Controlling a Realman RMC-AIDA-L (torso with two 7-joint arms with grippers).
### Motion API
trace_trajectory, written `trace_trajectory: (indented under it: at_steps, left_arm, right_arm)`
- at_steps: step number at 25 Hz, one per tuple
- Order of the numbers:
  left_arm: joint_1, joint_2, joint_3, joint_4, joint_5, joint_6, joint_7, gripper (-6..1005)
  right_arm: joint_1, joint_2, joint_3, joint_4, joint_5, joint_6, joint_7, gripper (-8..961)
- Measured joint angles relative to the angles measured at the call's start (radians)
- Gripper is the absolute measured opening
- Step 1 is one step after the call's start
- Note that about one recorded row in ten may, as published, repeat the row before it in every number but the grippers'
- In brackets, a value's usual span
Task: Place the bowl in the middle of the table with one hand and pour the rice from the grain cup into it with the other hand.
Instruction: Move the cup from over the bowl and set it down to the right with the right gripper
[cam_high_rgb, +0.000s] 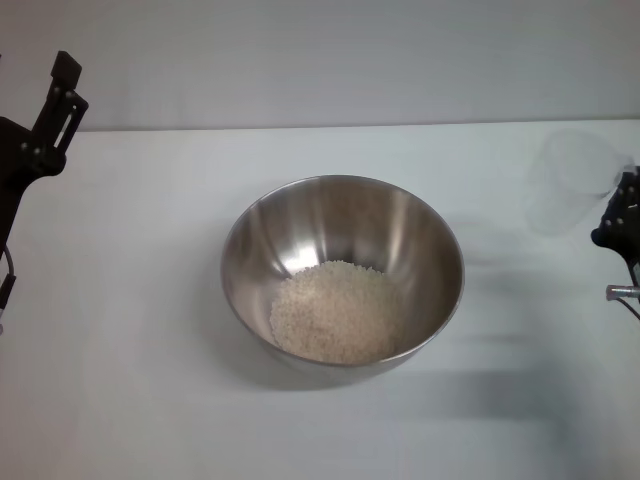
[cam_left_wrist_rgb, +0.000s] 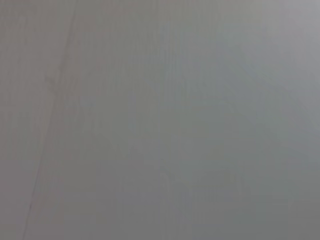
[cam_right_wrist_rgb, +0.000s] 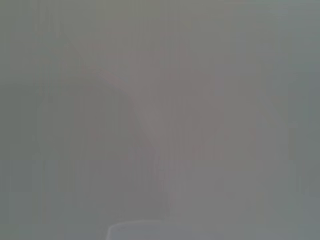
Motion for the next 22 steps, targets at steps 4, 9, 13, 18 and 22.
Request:
trace_trajectory:
  at_steps: [4,9,13,18,22]
  left_arm:
    - [0.005,0.0,0.001,-0.004,0.002,0.009,0.0,808]
    - [0.006,0.0,0.001,-0.001,0.003,0.024,0.0,806]
    - [0.006,-0.001,0.001,0.001,0.002,0.026,0.0,736]
    - [0.006,-0.002,0.001,0.003,0.002,0.026,0.0,683]
    - [0.007,-0.003,0.001,0.003,0.002,0.026,0.0,676]
  right_arm:
    - [0.011,0.0,0.0,-0.019,0.0,0.038,0.017,7]
    - [0.025,0.0,0.0,-0.036,0.001,0.081,0.021,12]
    - [0.043,0.0,0.0,-0.054,0.001,0.129,0.024,16]
    - [0.055,0.0,0.0,-0.064,-0.006,0.163,0.025,21]
    - [0.062,0.0,0.0,-0.067,-0.008,0.187,0.025,25]
